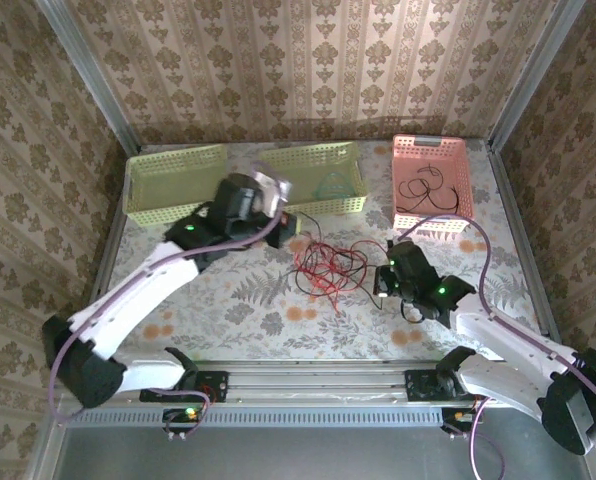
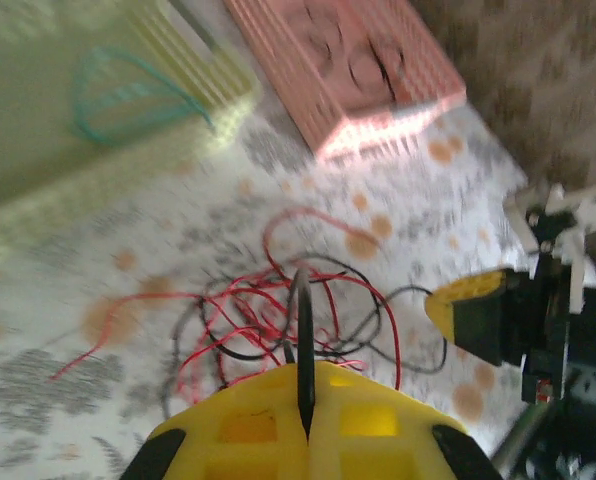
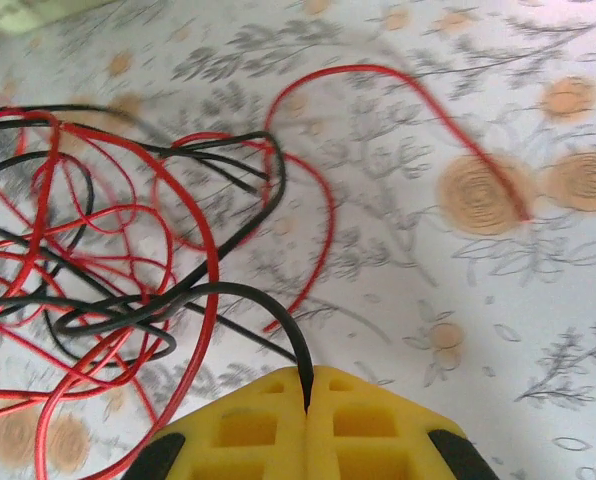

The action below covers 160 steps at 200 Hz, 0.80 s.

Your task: Untangle the cables

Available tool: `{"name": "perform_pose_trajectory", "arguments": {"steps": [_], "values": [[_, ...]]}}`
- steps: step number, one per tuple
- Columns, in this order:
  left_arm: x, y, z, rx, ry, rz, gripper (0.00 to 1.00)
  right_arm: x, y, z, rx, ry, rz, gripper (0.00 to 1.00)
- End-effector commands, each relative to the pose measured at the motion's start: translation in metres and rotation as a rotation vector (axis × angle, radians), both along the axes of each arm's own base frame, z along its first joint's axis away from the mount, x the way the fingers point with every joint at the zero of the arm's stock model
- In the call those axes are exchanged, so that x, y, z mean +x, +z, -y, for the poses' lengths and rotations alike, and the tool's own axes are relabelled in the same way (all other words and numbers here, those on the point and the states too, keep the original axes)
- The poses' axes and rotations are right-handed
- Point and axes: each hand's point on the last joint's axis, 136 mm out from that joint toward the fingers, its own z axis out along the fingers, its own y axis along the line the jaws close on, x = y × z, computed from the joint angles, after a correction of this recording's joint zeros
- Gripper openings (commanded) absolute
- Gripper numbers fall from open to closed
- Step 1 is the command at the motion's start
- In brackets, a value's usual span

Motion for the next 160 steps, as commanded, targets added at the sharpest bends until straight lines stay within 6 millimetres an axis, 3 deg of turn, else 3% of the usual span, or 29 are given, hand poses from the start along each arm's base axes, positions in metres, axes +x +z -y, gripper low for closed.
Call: {"name": "perform_pose_trajectory", "arguments": {"steps": [1, 43, 97, 135, 160], "values": [[-0.001, 0.036, -0.031, -0.093, 0.038, 0.018, 0.0, 0.001, -0.015, 0.019, 0.009, -0.1, -0.036, 0.0], [-0.002, 0.092, -0.061, -0.249, 0.058, 0.078, 0.0, 0.006, -0.02, 0.022, 0.039, -0.127, -0.044, 0.0], [-0.009, 0.156, -0.069, -0.354, 0.026, 0.194, 0.0, 0.009, -0.027, 0.014, 0.06, -0.103, -0.068, 0.0], [-0.016, 0.199, -0.073, -0.391, 0.011, 0.309, 0.0, 0.014, -0.01, 0.0, 0.093, -0.031, -0.046, 0.28], [-0.017, 0.21, -0.074, -0.383, 0.007, 0.333, 0.0, 0.013, 0.024, -0.004, 0.084, 0.027, 0.023, 0.47]]}}
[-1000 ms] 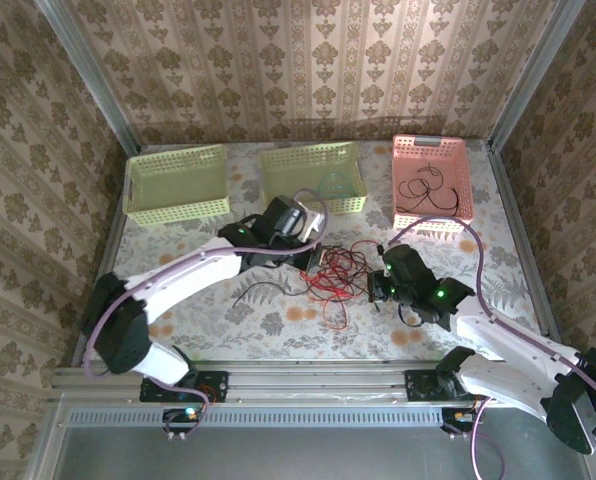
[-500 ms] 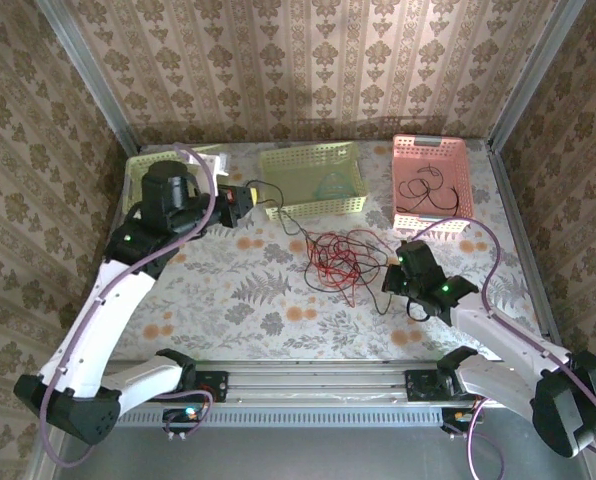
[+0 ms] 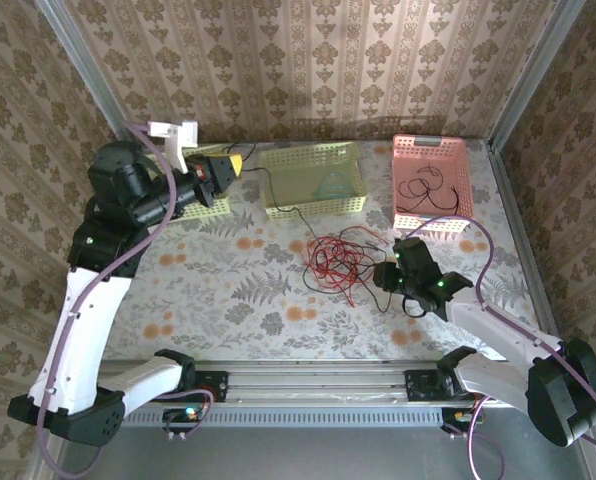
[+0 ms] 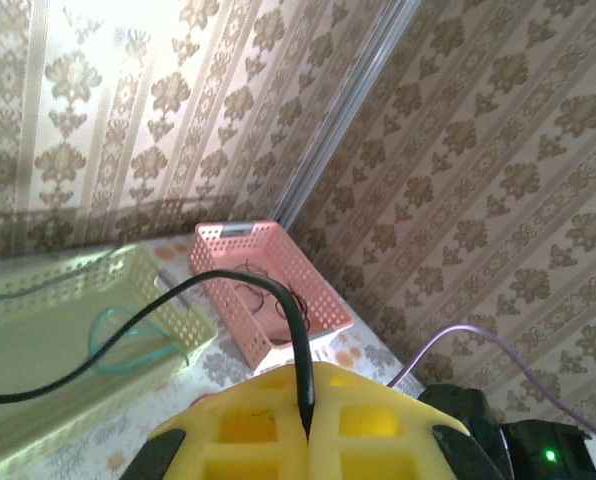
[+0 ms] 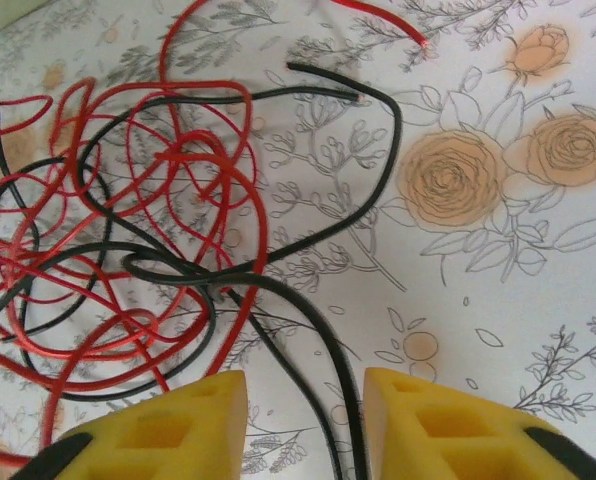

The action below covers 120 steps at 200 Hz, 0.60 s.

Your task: Untangle the cables

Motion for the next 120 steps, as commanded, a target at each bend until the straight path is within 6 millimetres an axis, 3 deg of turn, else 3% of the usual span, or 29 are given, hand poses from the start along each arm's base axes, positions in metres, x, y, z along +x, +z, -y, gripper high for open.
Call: {"name": "perform_pose_trajectory", "arguments": {"steps": [1, 23, 44, 56, 68, 94, 120], "values": [[-0.005, 0.022, -0.001, -0.013, -0.017, 0.06, 0.0, 0.004, 0.043, -0.01, 0.022, 0.07, 0.095, 0.47], [-0.01, 0.037, -0.008, -0.018, 0.013, 0.118, 0.0, 0.002, 0.076, -0.008, 0.0, 0.105, 0.172, 0.49], [-0.015, 0.062, -0.022, -0.036, 0.078, 0.195, 0.0, 0.004, 0.088, -0.008, -0.027, 0.121, 0.197, 0.51], [-0.018, 0.077, -0.025, -0.06, 0.092, 0.228, 0.0, 0.007, 0.096, -0.016, -0.014, 0.158, 0.219, 0.52], [-0.018, 0.083, -0.022, -0.075, 0.068, 0.216, 0.0, 0.007, 0.114, -0.039, 0.027, 0.255, 0.27, 0.53], [-0.01, 0.071, -0.006, -0.101, -0.016, 0.121, 0.0, -0.003, 0.174, -0.097, 0.024, 0.487, 0.461, 0.56], [-0.002, 0.04, -0.003, -0.11, -0.013, 0.044, 0.0, -0.01, 0.222, -0.13, -0.016, 0.606, 0.614, 0.6]]}}
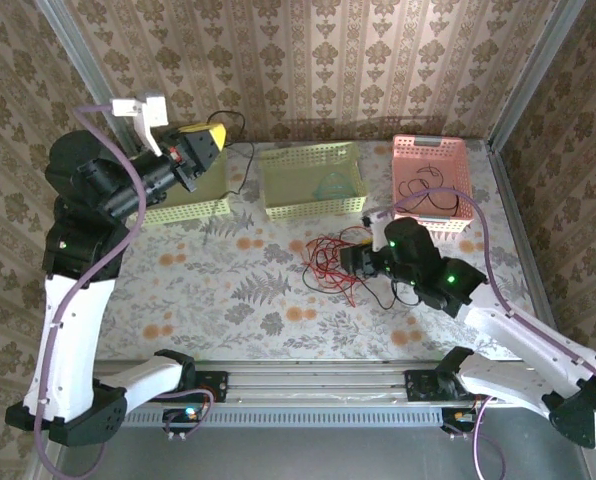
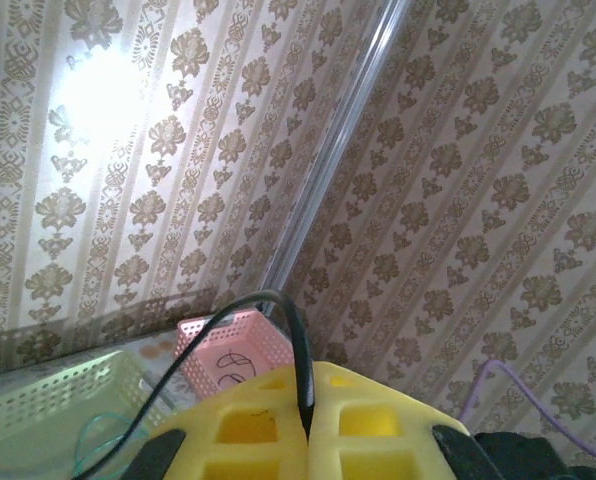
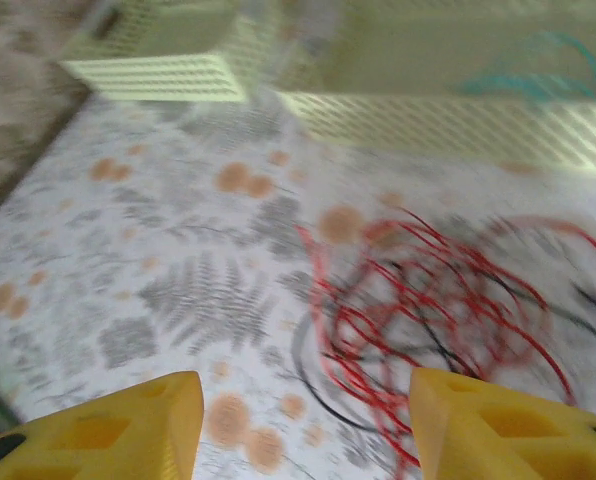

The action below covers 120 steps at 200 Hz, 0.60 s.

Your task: Untangle the cables

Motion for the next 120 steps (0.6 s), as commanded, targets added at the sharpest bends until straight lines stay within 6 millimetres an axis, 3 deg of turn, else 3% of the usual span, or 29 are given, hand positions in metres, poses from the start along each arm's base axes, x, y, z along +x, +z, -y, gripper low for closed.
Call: {"name": "perform_pose_trajectory", "arguments": {"steps": [1, 46, 90, 120], "values": [[0.01, -0.028, 0.007, -0.019, -0.034, -0.099, 0.0, -0.001, 0.061, -0.027, -0.009, 0.119, 0.224, 0.61], [0.01, -0.08, 0.013, -0.026, -0.065, -0.241, 0.0, 0.009, 0.107, -0.058, -0.012, 0.198, 0.364, 0.73], [0.003, -0.109, 0.027, -0.015, -0.158, -0.341, 0.0, 0.028, 0.108, -0.098, -0.067, 0.307, 0.377, 0.81], [-0.004, -0.118, 0.031, -0.002, -0.184, -0.365, 0.0, 0.021, 0.107, -0.119, -0.044, 0.415, 0.363, 0.83]]}}
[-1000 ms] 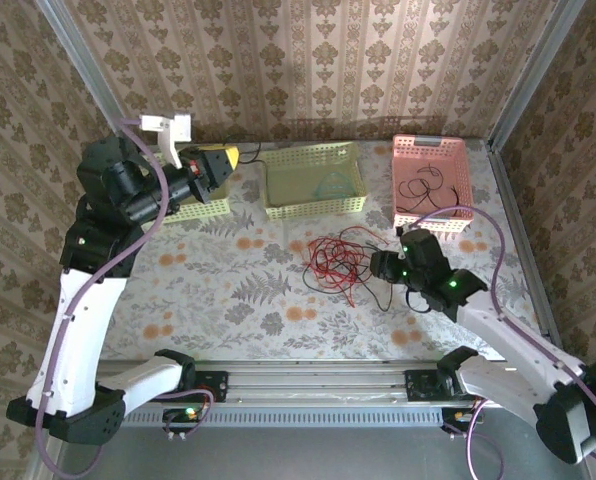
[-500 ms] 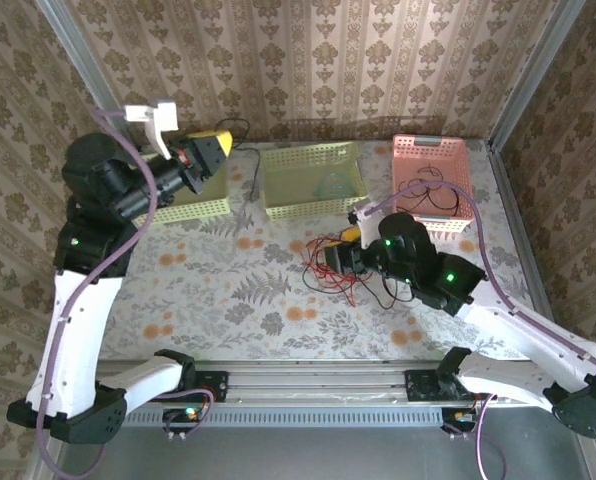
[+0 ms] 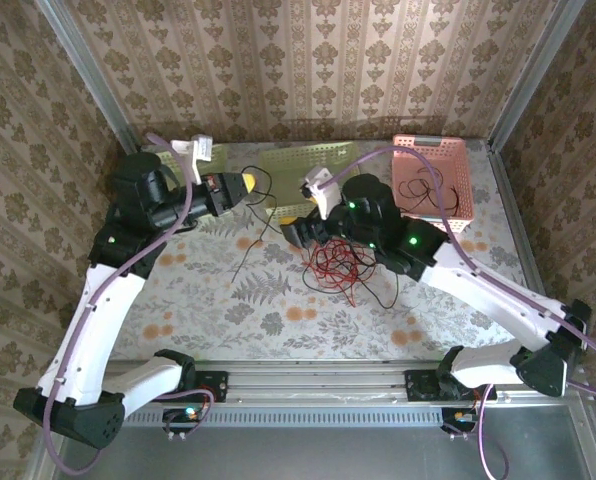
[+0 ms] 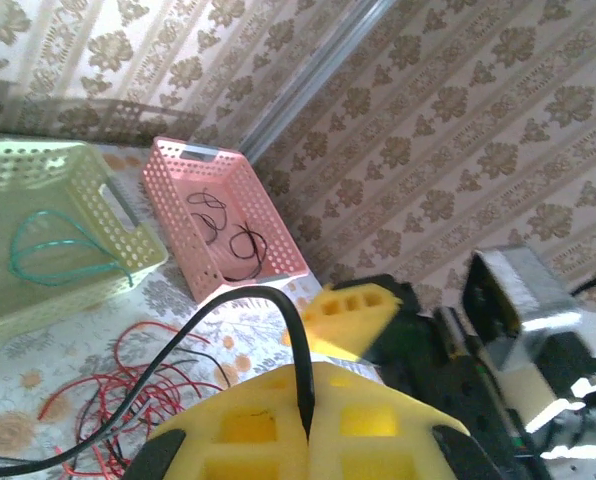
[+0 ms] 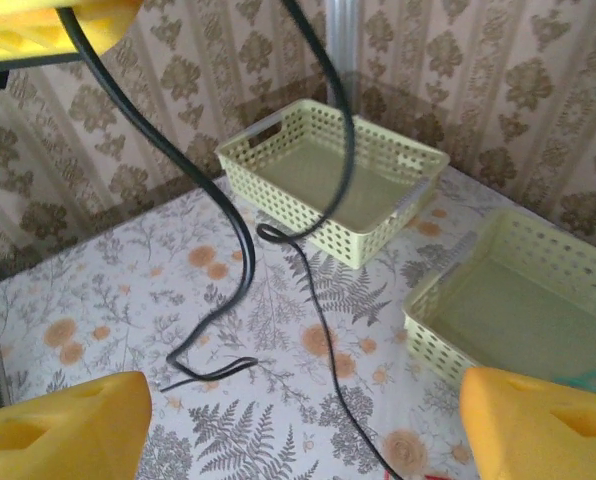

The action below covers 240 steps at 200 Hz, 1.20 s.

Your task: Untangle the cables

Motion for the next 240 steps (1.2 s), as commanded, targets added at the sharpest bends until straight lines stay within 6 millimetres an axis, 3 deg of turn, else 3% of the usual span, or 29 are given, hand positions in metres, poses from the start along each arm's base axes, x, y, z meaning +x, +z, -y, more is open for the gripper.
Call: {"name": "perform_pose_trajectory", "arguments": {"steps": [1, 58, 62, 101, 116, 135, 143, 158, 167, 168, 179, 207, 223, 240], "values": [[-0.016, 0.009, 0.005, -0.034, -0.06, 0.021, 0.0, -0.013, 0.012, -0.016, 0.009, 0.121, 0.031, 0.83], [-0.036, 0.001, 0.018, -0.043, -0.204, -0.002, 0.0, -0.001, 0.019, -0.022, 0.008, 0.104, 0.083, 0.83], [-0.039, 0.0, 0.018, -0.043, -0.221, -0.003, 0.0, 0.006, 0.008, -0.026, -0.011, 0.1, 0.07, 0.83], [-0.056, -0.014, 0.019, -0.028, -0.286, -0.028, 0.0, 0.016, 0.009, -0.026, -0.037, 0.086, 0.094, 0.83], [-0.061, -0.02, 0.017, -0.02, -0.292, -0.034, 0.0, 0.013, 0.01, -0.027, -0.034, 0.102, 0.095, 0.69], [-0.062, -0.025, 0.015, -0.017, -0.282, -0.04, 0.0, 0.009, 0.008, -0.026, -0.028, 0.109, 0.084, 0.15], [-0.06, -0.027, 0.013, -0.014, -0.27, -0.036, 0.11, 0.008, 0.007, -0.024, -0.022, 0.106, 0.08, 0.0], [-0.057, -0.028, 0.01, -0.009, -0.246, -0.028, 0.41, 0.01, 0.003, -0.019, -0.017, 0.072, 0.079, 0.0], [-0.054, -0.03, 0.007, -0.003, -0.22, -0.025, 0.67, 0.016, -0.003, -0.015, -0.027, 0.037, 0.08, 0.0], [-0.053, -0.031, 0.007, -0.002, -0.216, -0.026, 0.7, 0.014, 0.003, -0.012, -0.017, 0.03, 0.091, 0.0], [-0.047, -0.035, 0.001, 0.017, -0.164, -0.021, 0.84, 0.024, 0.01, 0.003, -0.028, -0.06, 0.112, 0.0], [-0.028, -0.054, -0.026, 0.071, 0.05, -0.018, 0.99, 0.069, 0.026, 0.056, -0.048, -0.338, 0.114, 0.0], [-0.022, -0.066, -0.04, 0.084, 0.146, -0.021, 1.0, 0.094, 0.045, 0.096, -0.012, -0.504, 0.137, 0.0], [-0.022, -0.081, -0.042, 0.087, 0.153, -0.053, 1.0, 0.115, 0.071, 0.144, 0.037, -0.689, 0.18, 0.0]]}}
